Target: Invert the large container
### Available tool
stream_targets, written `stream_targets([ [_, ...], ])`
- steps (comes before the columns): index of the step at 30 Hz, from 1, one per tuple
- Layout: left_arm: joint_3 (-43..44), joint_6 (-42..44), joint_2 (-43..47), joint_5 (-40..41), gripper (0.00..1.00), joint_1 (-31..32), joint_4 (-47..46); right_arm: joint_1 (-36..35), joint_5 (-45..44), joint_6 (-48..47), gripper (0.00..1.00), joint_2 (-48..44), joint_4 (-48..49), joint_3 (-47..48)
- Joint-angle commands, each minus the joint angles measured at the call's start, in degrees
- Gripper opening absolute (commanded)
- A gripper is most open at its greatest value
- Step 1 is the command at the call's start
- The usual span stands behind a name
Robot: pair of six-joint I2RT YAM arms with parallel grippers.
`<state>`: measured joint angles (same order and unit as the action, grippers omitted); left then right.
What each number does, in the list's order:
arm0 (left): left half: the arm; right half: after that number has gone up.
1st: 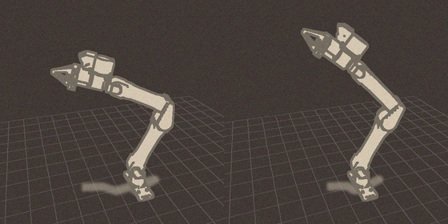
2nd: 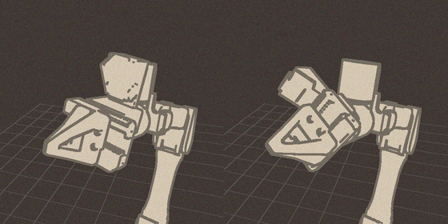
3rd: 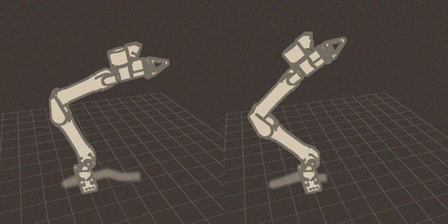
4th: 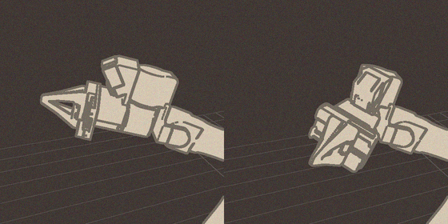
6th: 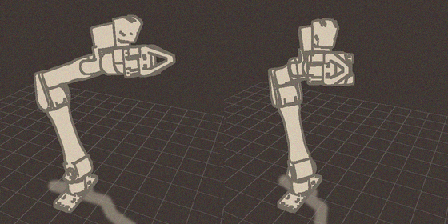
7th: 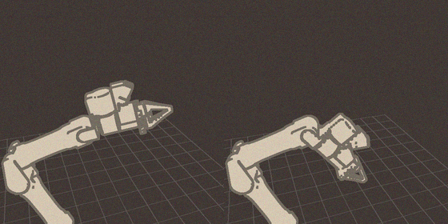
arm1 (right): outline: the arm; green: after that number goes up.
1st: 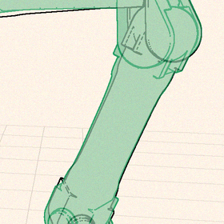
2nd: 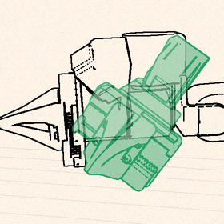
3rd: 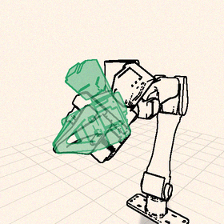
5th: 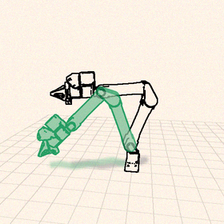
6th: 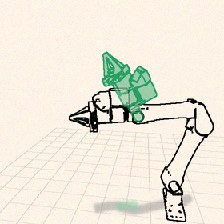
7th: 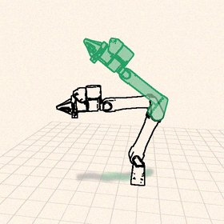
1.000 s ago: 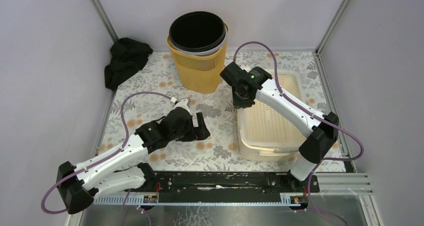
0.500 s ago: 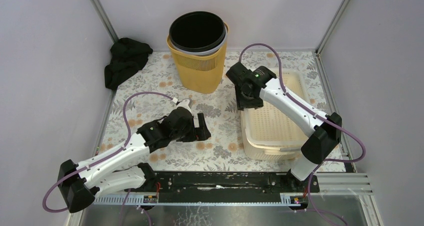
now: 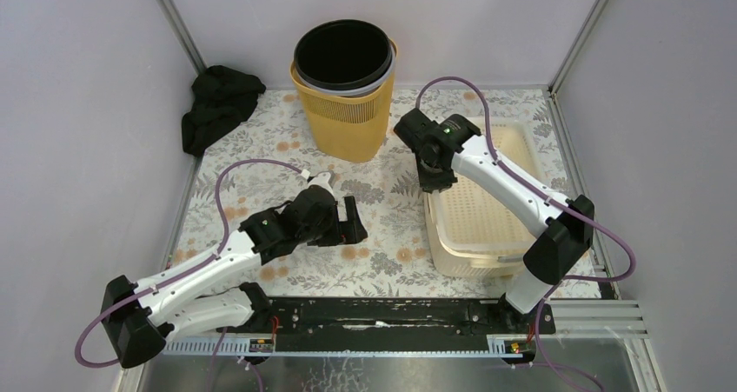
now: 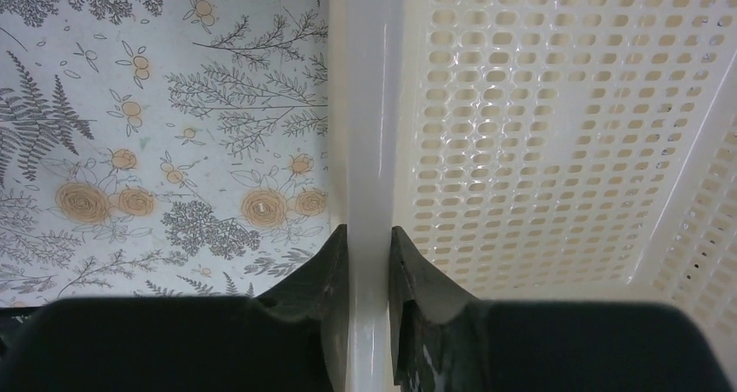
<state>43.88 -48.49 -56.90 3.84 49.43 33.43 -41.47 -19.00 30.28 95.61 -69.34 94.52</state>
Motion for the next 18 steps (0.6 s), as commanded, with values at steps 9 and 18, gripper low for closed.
stream_targets([
  [9, -0.1, 0.6, -0.9, -0.8, 1.00, -0.3, -2.9, 0.2, -10.0, -1.3, 0.00, -0.6, -10.6, 12.4],
  [18, -0.1, 0.8, -1.0, -0.6, 1.00, -0.2, -3.0, 0.1, -12.7, -2.3, 0.00, 0.3, -14.7, 23.9],
])
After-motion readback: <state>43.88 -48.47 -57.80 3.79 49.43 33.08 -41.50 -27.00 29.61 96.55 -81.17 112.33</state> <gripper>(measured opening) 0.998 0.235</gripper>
